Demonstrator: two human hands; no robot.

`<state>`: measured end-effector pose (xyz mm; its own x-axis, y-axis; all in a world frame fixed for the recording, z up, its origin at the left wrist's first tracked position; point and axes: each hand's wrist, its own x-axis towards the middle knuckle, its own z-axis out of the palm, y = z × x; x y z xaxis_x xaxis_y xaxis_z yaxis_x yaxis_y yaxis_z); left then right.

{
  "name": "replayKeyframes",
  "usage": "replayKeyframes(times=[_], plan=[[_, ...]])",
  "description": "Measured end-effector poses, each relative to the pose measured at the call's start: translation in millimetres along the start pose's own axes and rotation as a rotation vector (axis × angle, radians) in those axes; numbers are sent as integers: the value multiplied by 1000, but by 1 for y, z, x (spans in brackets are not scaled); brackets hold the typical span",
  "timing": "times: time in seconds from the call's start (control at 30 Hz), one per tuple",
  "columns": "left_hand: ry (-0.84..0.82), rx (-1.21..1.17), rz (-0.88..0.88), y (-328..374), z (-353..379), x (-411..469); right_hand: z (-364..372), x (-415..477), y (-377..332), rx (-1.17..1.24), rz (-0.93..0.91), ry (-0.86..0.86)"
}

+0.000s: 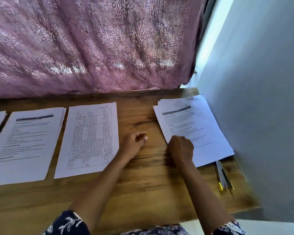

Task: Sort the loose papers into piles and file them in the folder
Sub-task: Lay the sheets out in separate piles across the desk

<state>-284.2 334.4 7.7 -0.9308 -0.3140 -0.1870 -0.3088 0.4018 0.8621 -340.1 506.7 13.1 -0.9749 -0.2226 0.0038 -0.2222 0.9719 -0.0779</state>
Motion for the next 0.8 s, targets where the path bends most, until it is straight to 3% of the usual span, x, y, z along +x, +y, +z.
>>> replayKeyframes(times=[0.13,0.33,0.53,0.63,0.73,0.8], plan=[[-97,-464,-289,27,34,11,-4,-2,1,46,-25,-11],[5,-482,-389,31,54,22,-1,-21,7,162,-96,-33],[27,-127,-238,34,64,31,-7,-13,32,438,-102,-144],[145,46,-94,30,60,30,-8,-4,50,655,31,0],[248,-114,-27,29,44,16,-9,9,66,727,78,139],[299,-235,-15,28,25,8,-9,18,67,763,131,105]])
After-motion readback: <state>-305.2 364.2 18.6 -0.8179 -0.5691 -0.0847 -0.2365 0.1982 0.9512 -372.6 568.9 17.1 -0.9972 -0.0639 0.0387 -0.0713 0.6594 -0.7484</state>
